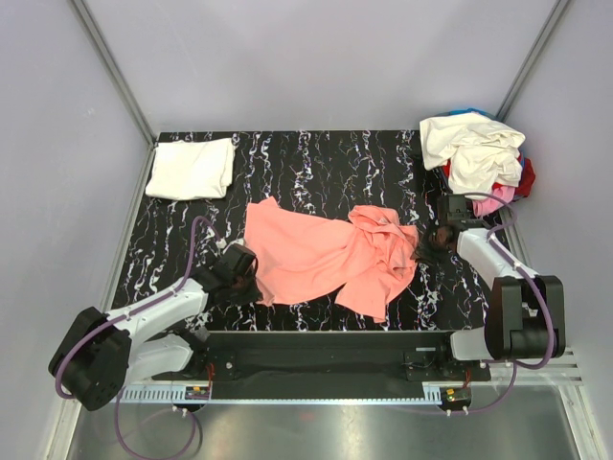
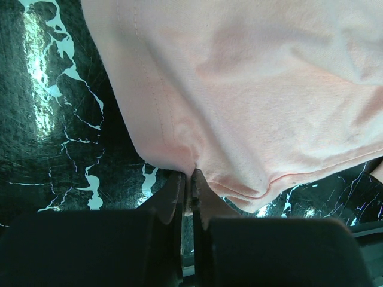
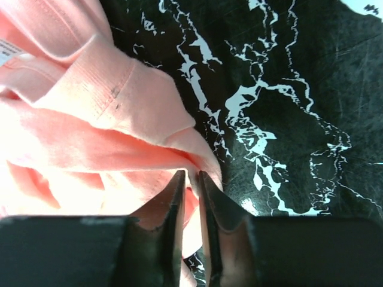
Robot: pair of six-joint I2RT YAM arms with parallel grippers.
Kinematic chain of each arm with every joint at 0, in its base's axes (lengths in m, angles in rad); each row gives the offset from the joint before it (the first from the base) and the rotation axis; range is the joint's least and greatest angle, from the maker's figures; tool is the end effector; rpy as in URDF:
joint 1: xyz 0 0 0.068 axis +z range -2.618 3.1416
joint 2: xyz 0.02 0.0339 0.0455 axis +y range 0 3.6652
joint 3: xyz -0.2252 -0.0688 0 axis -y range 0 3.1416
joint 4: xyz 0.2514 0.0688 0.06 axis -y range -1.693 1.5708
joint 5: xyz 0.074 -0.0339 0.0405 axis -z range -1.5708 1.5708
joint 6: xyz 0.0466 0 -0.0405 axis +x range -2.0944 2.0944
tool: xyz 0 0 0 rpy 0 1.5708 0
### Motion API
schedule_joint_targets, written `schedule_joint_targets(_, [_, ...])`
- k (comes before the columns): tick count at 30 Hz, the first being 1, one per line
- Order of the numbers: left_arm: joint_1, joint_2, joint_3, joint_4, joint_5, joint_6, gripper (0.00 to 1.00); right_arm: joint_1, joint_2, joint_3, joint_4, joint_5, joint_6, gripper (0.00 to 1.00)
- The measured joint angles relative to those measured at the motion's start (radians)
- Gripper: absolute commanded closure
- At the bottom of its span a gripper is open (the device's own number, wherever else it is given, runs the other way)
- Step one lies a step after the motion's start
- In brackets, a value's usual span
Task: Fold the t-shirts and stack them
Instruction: Flatten the tshirt out
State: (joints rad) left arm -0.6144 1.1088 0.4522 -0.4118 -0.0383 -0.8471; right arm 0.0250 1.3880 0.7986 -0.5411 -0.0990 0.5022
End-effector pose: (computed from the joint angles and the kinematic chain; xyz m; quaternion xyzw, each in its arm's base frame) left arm 0.1754 -0.1216 0.1035 -0.1172 0.9613 -0.1521 0.1974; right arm 0.2725 0.0114 0.1362 0.2199 0.9496 0.1034 0.1980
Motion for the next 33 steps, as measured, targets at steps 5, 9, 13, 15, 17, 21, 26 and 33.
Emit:
schedule_joint_targets(5, [-0.001, 0.000, 0.000, 0.000, -0.001, 0.000, 0.96, 0.000, -0.003, -0.010, 0.013, -0.031, -0.008, 0.96])
schedule_joint_targets(9, [-0.001, 0.002, 0.002, -0.001, -0.001, 0.000, 0.96, 0.000, 0.001, -0.014, 0.027, -0.065, -0.013, 1.00])
schedule_joint_targets(13, [-0.002, 0.006, 0.003, 0.004, -0.001, 0.000, 0.97, 0.000, 0.002, -0.021, 0.043, -0.097, -0.018, 1.00])
schedule_joint_targets(15, [-0.003, 0.006, 0.003, 0.004, -0.001, 0.000, 1.00, 0.000, 0.002, -0.025, 0.048, -0.109, -0.020, 1.00])
schedule_joint_targets(17, [-0.003, 0.006, 0.003, 0.004, -0.001, 0.000, 1.00, 0.000, -0.003, -0.027, 0.046, -0.121, -0.019, 1.00])
schedule_joint_targets(21, [-0.005, -0.009, 0.003, -0.014, 0.000, 0.009, 1.00, 0.000, -0.067, 0.002, -0.010, -0.148, -0.016, 1.00])
schedule_joint_targets(26, [-0.013, -0.121, 0.096, -0.194, -0.015, 0.023, 1.00, 0.000, -0.181, 0.206, -0.143, -0.156, -0.012, 1.00])
schedule_joint_targets(33, [-0.015, -0.291, 0.554, -0.446, -0.085, 0.065, 1.00, 0.000, -0.316, 0.609, -0.307, -0.136, 0.002, 1.00])
